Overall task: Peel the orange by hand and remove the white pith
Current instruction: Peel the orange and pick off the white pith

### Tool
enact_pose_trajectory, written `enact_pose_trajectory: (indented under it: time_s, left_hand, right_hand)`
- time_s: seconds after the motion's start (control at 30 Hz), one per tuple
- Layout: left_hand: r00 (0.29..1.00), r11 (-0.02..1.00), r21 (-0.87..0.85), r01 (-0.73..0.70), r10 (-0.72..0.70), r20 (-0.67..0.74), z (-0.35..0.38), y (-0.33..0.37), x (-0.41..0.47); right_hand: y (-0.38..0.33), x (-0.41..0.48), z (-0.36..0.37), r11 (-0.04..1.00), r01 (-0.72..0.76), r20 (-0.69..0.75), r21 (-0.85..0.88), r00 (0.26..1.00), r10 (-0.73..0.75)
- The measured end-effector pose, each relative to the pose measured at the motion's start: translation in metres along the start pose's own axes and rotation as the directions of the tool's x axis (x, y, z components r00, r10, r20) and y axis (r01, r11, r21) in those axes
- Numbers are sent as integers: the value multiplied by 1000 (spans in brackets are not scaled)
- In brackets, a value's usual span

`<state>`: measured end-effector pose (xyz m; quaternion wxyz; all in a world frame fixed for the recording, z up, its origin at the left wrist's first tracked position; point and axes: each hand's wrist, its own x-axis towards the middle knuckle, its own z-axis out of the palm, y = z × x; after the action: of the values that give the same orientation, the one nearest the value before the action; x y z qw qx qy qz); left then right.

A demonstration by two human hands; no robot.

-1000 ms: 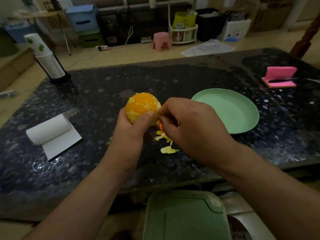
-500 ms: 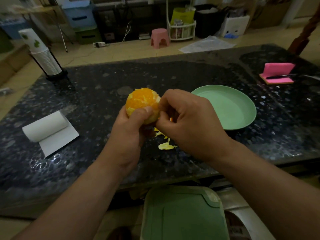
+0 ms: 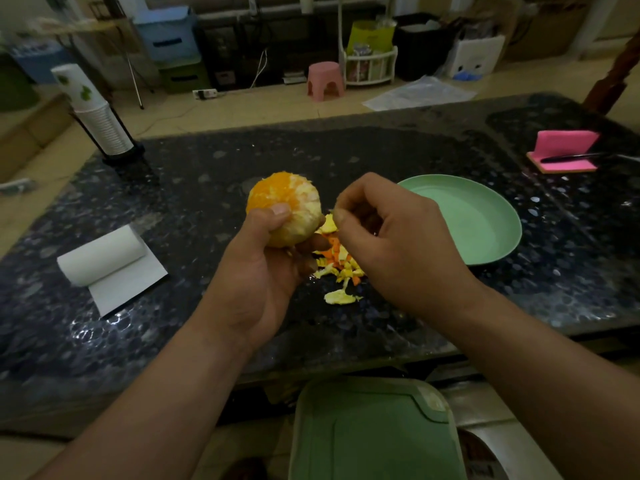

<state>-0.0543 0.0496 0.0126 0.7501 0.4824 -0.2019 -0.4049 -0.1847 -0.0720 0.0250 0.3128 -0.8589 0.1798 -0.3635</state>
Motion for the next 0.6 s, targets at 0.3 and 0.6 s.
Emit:
enact_pose_trajectory:
  time_s: [0.3,0.6]
  left_hand:
    - [995,986,144,-81,87,-38,-1,-1,-2]
    - [972,854,484,-191,234,-30,-6,-4,-2]
  right_hand:
    - [-12,-3,4,990,-97,64,101,994,91]
    - [-4,-3,0,981,38,116,-191,993,-16]
